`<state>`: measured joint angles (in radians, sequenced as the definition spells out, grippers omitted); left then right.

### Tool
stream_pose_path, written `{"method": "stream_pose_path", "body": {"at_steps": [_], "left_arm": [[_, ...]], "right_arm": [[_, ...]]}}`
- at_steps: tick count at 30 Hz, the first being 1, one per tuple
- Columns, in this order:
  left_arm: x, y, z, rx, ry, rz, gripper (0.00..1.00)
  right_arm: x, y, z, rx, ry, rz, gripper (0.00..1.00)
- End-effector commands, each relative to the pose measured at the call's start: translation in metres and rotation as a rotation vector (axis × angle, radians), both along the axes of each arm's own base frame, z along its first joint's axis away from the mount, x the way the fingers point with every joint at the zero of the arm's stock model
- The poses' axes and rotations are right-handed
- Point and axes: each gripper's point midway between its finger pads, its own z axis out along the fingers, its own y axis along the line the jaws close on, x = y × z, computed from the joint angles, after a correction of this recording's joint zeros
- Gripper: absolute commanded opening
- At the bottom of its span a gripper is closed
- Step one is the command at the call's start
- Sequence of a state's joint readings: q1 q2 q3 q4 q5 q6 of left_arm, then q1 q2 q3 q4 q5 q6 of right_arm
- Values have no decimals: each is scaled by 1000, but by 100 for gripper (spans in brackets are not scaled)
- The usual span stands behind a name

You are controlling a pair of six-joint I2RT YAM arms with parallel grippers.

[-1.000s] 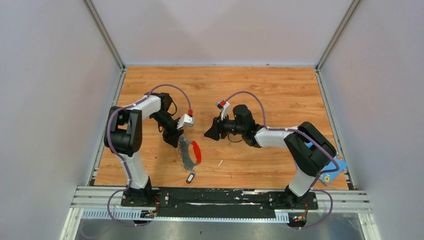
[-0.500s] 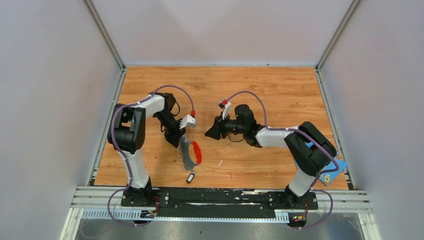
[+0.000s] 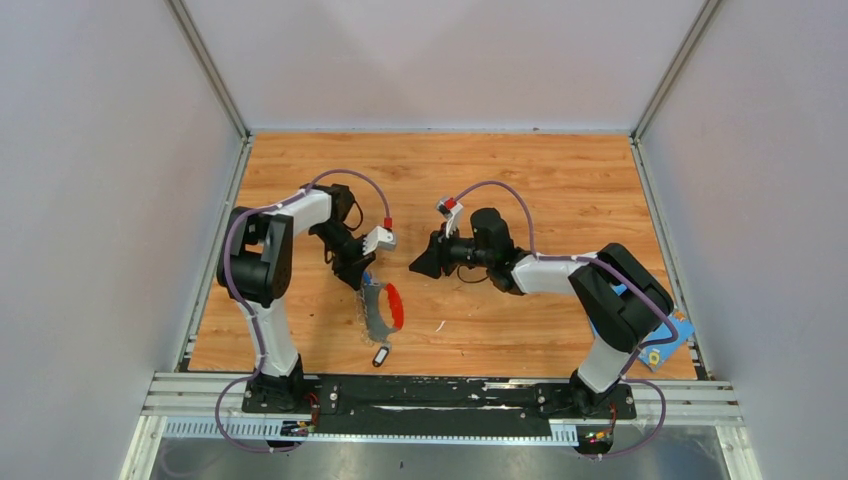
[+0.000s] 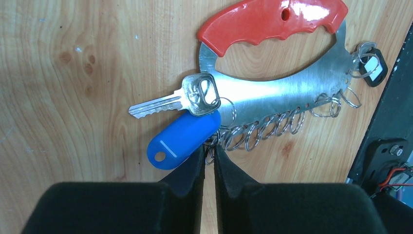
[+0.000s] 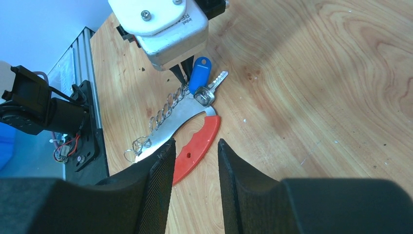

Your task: Put the keys on the keyring

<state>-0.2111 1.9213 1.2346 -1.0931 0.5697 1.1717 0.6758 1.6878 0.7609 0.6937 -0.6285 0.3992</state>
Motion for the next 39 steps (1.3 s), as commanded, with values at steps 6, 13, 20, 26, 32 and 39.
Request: {"method": "stream_pose_path", "body": {"at_steps": [6,13,20,26,32,39], "left_arm": [[3,-8,6,-19,-20,21,0],[-1,-6,24,-9,-103,-8,0],[13,-17,68,-63,-278,3,0],[7,-33,107,-139,-392,-28,0],[-6,-46,144,-203,-525,-89,0],[-7,-56,190,-226,-711,-157,0]], "right_arm": [[5,-6,2,26,8,-12,39],[6,-7,9,49,5,-23,38],[5,-8,29,91,-28,-27,38],[-1,-9,60,162,-76,-5,40],[-12,-15,98,227,-162,26,42],[-34,-24,144,283,-332,97,45]]}}
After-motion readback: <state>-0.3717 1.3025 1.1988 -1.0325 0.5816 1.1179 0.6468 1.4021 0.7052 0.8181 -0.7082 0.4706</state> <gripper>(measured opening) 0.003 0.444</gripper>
